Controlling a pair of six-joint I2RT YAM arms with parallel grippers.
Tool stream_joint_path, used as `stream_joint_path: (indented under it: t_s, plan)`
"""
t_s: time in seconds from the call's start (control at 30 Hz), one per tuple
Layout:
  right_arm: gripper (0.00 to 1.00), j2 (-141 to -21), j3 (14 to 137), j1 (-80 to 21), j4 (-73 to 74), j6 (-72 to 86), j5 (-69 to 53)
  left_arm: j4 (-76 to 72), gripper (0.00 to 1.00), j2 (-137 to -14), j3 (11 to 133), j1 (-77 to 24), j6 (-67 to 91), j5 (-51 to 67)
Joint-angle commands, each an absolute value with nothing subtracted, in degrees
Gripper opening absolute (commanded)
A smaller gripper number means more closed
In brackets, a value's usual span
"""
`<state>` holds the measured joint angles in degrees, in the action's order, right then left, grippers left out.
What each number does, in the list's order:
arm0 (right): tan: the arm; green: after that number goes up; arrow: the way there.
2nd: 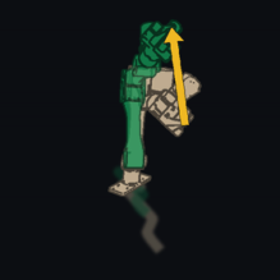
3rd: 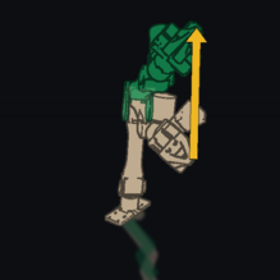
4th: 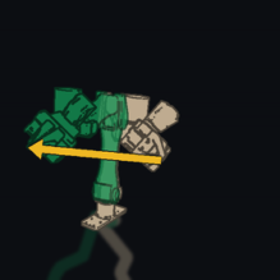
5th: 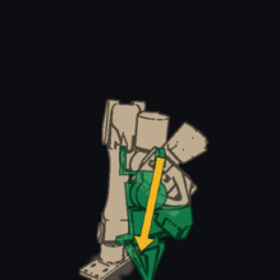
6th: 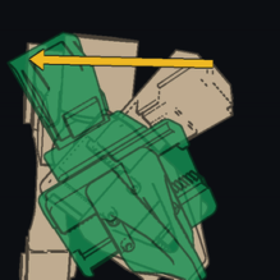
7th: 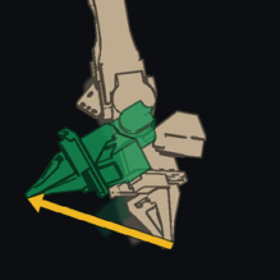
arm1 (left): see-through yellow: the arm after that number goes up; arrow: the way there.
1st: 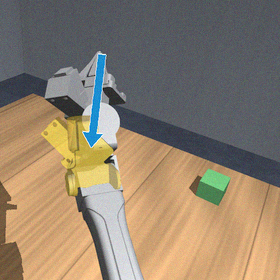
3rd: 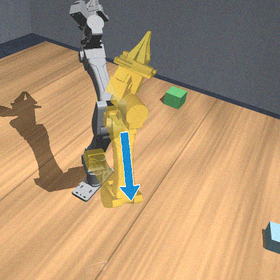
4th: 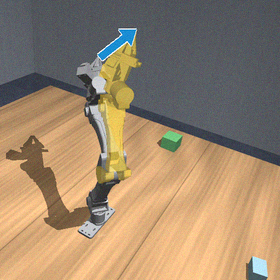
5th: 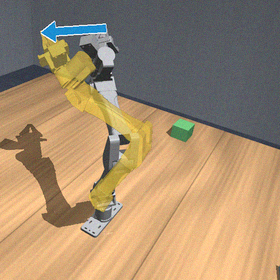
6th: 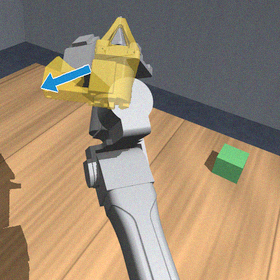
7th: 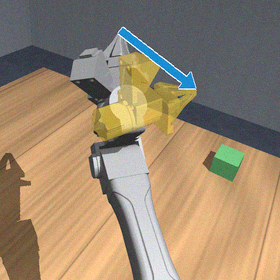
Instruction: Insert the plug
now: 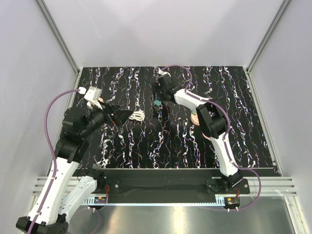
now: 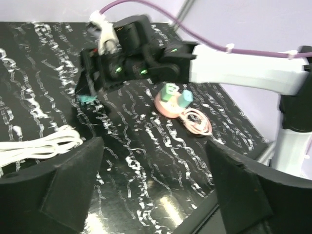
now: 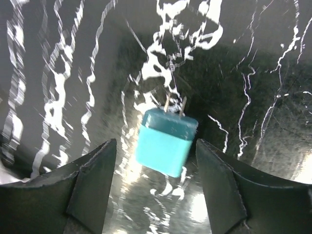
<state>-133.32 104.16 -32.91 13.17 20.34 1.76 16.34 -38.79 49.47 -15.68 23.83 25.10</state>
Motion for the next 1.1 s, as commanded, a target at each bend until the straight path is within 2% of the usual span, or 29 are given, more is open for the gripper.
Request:
stream_joint_path:
  t_s: [0.0, 0.2, 0.3, 0.33, 0.37, 0.43, 0.57, 0.73, 0.83, 0.87, 0.93, 0.97, 1.0, 1.07]
  plan:
    - [0.71, -135.3, 110.4, -33.1, 14.6, 29.2, 4.7, 15.7, 0.97, -39.5, 49.8, -14.4, 23.6, 23.8]
    - [0.69, -142.2, 120.2, -33.3, 25.2, 29.7, 10.5, 16.9, 0.99, -40.2, 49.8, -13.9, 20.9, 25.2]
    - [0.68, -144.1, 122.3, -33.5, 29.3, 29.2, 12.5, 17.7, 0.96, -40.3, 49.9, -13.8, 20.1, 25.7]
    - [0.68, -144.4, 122.3, -33.6, 29.4, 28.7, 12.7, 16.9, 0.95, -40.3, 49.6, -13.8, 20.0, 27.6]
    - [0.68, -144.5, 122.7, -33.9, 29.4, 27.3, 12.7, 16.5, 0.98, -40.7, 49.3, -13.8, 20.2, 27.9]
    - [0.67, -145.1, 123.4, -34.3, 29.4, 25.4, 11.8, 18.8, 0.99, -41.6, 49.8, -13.7, 21.4, 23.6]
    - [0.64, -145.0, 123.8, -34.8, 28.9, 20.6, 10.1, 22.1, 0.99, -44.3, 51.7, -13.1, 20.6, 22.3]
    - [0.66, -143.4, 122.3, -35.7, 27.6, 16.1, 9.6, 20.9, 0.99, -42.7, 50.5, -13.0, 20.1, 23.6]
    - [0.63, -142.8, 121.9, -36.2, 27.6, 13.5, 11.2, 20.5, 0.99, -41.9, 50.2, -13.0, 20.1, 23.3]
    - [0.6, -142.8, 121.8, -36.3, 27.5, 12.8, 11.4, 20.6, 0.99, -42.1, 50.2, -13.0, 20.1, 23.0]
    - [0.46, -142.8, 121.7, -36.4, 27.5, 12.5, 11.8, 20.6, 0.99, -42.3, 50.1, -13.0, 20.3, 22.6]
    - [0.39, -142.8, 121.6, -36.4, 27.5, 12.3, 12.0, 20.7, 0.99, -42.4, 50.2, -13.0, 20.4, 22.2]
    - [0.26, -142.5, 121.4, -36.3, 27.5, 12.2, 12.3, 21.4, 0.99, -42.4, 50.3, -13.0, 20.7, 20.4]
    - [0.13, -141.8, 120.8, -36.3, 27.7, 12.7, 12.2, 21.8, 0.99, -42.5, 50.3, -13.0, 20.7, 18.9]
